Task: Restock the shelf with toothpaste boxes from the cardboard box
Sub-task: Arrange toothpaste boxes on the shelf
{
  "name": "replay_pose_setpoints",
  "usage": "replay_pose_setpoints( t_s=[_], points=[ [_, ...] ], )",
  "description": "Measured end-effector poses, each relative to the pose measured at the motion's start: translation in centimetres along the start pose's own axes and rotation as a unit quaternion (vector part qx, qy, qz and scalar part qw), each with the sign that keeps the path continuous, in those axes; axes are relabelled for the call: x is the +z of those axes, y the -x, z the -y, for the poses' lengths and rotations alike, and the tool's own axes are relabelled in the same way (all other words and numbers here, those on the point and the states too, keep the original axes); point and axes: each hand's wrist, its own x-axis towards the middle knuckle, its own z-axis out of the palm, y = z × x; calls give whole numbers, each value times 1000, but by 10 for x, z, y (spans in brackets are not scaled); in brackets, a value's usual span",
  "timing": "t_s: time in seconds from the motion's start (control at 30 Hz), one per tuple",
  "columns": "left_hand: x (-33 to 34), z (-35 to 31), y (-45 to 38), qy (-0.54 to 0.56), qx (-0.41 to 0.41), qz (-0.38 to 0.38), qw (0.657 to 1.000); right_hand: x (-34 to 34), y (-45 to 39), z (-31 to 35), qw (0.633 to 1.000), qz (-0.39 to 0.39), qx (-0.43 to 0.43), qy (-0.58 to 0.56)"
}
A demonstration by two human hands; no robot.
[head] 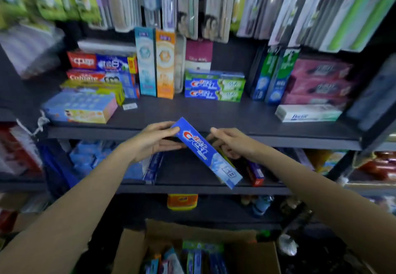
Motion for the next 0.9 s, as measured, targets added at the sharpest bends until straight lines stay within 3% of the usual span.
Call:
replay_pose_setpoints(
  t_s=[0.1, 0.2, 0.27, 0.33, 0.4, 0.5, 0.6, 0.7, 0.8, 0.9],
  points=[
    [3, -20, -13, 55, 22, -22, 998, -19, -4, 20, 996, -84, -19, -10],
    [7, -28, -26, 94, 49, -30, 994, -35, -5, 37, 977, -122, -93, 148],
    [9, -30, -36, 112, 64, -40, 991, -39, -8, 45, 917, -104, -139, 360],
    [11, -31, -48, 129, 74, -52, 988, -36, -14, 48, 852, -109, -111, 500],
    [13, -33, -60, 140, 84, -51, 985, -33, -23, 47, 820, -145, -91, 546],
    [18, -34, -75, 138, 104, -38, 984, -40, -36, 44, 816, -178, -93, 541],
    [20, -36, -90, 13, 135, -114, 984, -56, -52, 41, 793, -193, -89, 570],
    [12, -31, -104, -178, 172, -253, 936, -62, -76, 35, 748, -189, -113, 626],
    [6, -26, -111, -282, 179, -288, 898, -63, -100, 28, 742, -192, -139, 626],
    [2, -28, -115, -306, 189, -299, 884, -75, -113, 39, 729, -259, -176, 609]
  ],
)
